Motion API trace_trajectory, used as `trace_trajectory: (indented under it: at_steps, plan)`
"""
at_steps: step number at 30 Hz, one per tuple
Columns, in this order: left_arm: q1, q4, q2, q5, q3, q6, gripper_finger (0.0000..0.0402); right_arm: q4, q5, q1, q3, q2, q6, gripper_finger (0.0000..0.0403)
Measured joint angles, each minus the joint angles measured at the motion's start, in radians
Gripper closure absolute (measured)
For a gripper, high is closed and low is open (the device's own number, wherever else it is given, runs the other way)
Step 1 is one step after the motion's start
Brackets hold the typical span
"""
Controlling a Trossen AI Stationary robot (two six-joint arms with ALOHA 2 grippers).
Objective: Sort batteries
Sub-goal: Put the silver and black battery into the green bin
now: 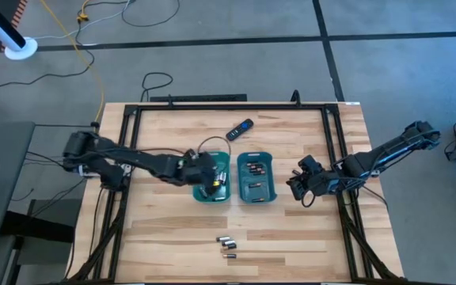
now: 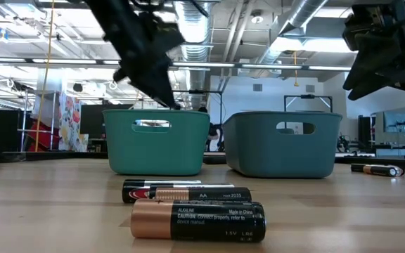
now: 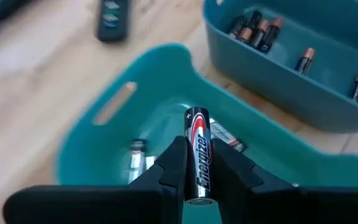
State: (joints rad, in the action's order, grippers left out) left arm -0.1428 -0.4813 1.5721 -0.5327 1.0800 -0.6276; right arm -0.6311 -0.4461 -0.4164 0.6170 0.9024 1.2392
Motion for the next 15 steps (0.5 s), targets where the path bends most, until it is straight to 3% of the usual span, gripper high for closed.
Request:
trace_trajectory:
  at_steps: [7,15]
  plan:
    - [0.054,-0.057,0.166,0.121,0.089,-0.186,0.035,0.009,0.0,0.0,0.0,0.0,-0.018,0.0276]
    - [0.067,-0.055,0.2,0.187,0.11,-0.245,0.0348,0.015,0.002,-0.001,0.0,0.0,-0.047,0.0276]
